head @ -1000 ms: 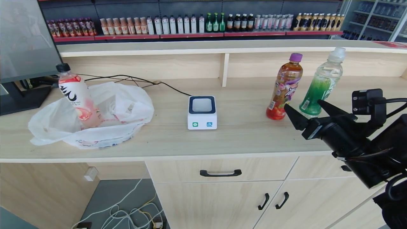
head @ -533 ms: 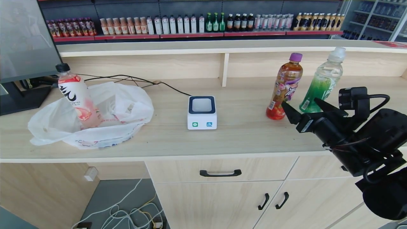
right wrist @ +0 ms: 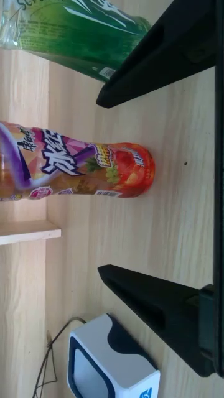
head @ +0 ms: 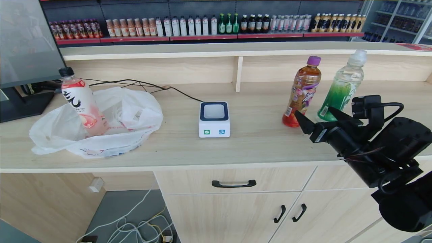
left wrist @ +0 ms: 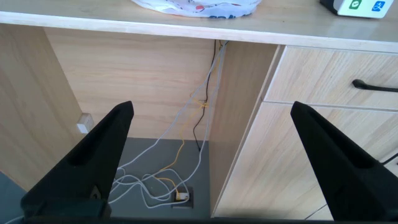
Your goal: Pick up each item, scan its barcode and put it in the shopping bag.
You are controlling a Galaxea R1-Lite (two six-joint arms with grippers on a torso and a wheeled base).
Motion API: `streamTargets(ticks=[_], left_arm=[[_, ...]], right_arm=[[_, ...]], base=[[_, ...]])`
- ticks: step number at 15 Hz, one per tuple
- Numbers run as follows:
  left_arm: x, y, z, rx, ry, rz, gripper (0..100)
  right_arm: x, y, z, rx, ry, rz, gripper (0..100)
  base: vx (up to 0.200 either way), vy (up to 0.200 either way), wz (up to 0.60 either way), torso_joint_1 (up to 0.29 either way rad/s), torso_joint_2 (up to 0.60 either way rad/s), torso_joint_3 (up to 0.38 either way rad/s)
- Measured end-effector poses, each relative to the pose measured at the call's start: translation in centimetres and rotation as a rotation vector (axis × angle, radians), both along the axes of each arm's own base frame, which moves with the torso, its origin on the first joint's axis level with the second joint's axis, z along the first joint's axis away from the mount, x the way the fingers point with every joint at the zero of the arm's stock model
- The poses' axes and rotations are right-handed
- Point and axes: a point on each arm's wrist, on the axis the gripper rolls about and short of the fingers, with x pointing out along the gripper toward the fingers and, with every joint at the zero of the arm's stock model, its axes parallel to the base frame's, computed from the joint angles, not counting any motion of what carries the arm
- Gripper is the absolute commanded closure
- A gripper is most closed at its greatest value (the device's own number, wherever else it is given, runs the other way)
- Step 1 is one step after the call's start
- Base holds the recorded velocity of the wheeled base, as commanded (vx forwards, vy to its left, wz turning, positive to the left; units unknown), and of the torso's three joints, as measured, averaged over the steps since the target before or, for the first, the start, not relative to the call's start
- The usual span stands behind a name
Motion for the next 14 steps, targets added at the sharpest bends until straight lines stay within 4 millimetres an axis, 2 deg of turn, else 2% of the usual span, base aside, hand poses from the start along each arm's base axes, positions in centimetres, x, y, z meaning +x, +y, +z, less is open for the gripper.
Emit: streamTargets(ticks=[5, 8, 11, 14], left_arm=[[0.0, 0.0, 0.0, 0.000, 0.000, 0.000, 0], [0.0, 0.0, 0.0, 0.000, 0.000, 0.000, 0], [0.0, 0.0, 0.0, 0.000, 0.000, 0.001, 0], [0.0, 0.0, 0.0, 0.007, 0.000, -0.001, 0]], right_arm=[[-0.6, 0.0, -0.1, -0.003, 0.013, 0.004, 0], [-0.9, 0.2, 0.0, -0.003, 0.012, 0.015, 0], [-1.3, 1.7, 0.2, 0.000, 0.001, 0.068, 0], [-1.2, 2.4, 0.2, 0.002, -0.003, 0.088, 0]], base=[[0.000, -0.200, 0.00, 0.005, 0.00, 0.000], [0.000, 0.000, 0.00, 0.000, 0.00, 0.000], [0.000, 0.000, 0.00, 0.000, 0.00, 0.000], [0.000, 0.000, 0.00, 0.000, 0.00, 0.000]])
